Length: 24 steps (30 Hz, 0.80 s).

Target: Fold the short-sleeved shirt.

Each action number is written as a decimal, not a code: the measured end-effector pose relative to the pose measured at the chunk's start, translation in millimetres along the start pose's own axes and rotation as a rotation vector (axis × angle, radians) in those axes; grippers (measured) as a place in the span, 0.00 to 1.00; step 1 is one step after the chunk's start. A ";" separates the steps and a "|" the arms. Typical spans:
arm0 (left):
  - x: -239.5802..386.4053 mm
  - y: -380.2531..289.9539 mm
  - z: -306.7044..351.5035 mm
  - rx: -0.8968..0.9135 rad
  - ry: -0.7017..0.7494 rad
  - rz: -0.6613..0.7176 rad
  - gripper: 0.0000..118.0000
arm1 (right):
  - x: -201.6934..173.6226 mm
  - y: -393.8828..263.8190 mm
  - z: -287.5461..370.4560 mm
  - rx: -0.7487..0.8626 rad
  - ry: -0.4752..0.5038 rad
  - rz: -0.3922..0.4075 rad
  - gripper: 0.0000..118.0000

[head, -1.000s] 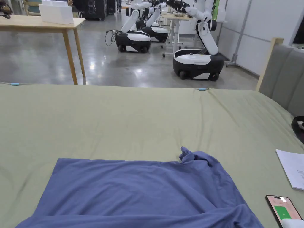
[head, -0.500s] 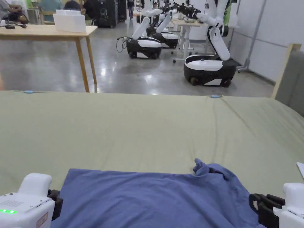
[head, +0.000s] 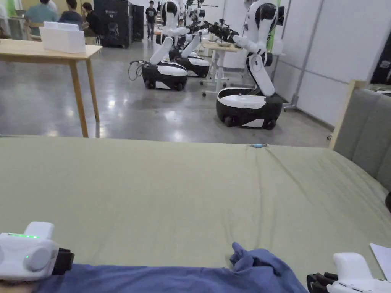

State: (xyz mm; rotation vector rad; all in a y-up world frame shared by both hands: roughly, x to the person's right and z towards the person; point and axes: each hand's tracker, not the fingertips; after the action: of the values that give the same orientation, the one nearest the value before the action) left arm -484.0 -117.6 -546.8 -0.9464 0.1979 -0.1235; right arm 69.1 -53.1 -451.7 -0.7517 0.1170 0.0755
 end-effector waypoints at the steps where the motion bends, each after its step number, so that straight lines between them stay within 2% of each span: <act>1: 2.5 -1.3 -3.0 -0.012 -0.015 -0.016 0.44 | 4.0 5.7 -13.2 -0.026 -0.009 0.016 0.40; 2: 6.1 -3.8 -3.5 -0.014 -0.047 -0.043 0.17 | 8.3 10.5 -29.1 -0.032 -0.005 0.021 0.77; 3: 5.9 -2.1 4.9 0.004 -0.124 -0.048 0.05 | 12.1 15.0 -47.0 -0.079 -0.013 0.038 1.00; 4: 10.8 -4.1 9.1 0.013 -0.083 -0.051 0.05 | 14.1 17.9 -63.2 -0.132 -0.022 0.050 1.00; 5: 15.2 -6.6 13.8 0.049 -0.052 -0.095 0.05 | 15.4 19.6 -77.2 -0.104 -0.017 0.050 0.98; 8: 12.8 -5.1 25.8 0.050 -0.078 -0.092 0.05 | 14.7 25.6 -113.3 -0.169 0.015 0.070 0.96; 9: 12.4 -4.6 28.3 0.056 -0.075 -0.096 0.05 | 13.4 26.3 -121.4 -0.170 0.009 0.071 0.82; 10: 11.7 -3.9 30.3 0.067 -0.061 -0.097 0.05 | 12.1 25.8 -124.9 -0.173 0.004 0.069 0.51; 11: 7.7 -0.1 36.7 0.071 -0.062 -0.100 0.04 | 11.9 27.7 -128.4 -0.195 0.010 0.057 0.14; 12: 6.2 1.4 38.9 0.071 -0.060 -0.099 0.04 | 12.3 28.3 -130.7 -0.214 0.030 0.050 0.14; 13: 5.2 2.5 41.4 0.072 -0.060 -0.098 0.04 | 11.1 26.9 -131.3 -0.240 0.064 0.042 0.06; 14: 5.1 3.1 45.7 0.073 -0.062 -0.101 0.04 | 6.0 25.4 -124.0 -0.227 0.057 0.047 0.03; 17: -1.6 1.7 70.2 0.122 -0.066 -0.094 0.04 | 7.4 28.1 -99.0 -0.217 0.089 0.045 0.02; 18: -5.8 0.5 81.3 0.143 -0.079 -0.077 0.03 | 3.7 29.1 -80.4 -0.154 0.063 0.047 0.02; 21: -24.5 -9.4 132.6 0.253 -0.112 -0.024 0.03 | 11.3 35.7 -15.5 -0.023 0.112 0.007 0.02; 24: -45.7 -33.5 194.2 0.371 -0.138 -0.004 0.03 | 8.2 25.0 64.0 0.114 0.128 0.037 0.02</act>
State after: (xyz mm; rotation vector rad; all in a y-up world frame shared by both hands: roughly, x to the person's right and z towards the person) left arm -486.1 25.6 -403.9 -0.5831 0.0423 -0.0938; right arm 79.6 9.2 -423.4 -0.6402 0.2552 0.0555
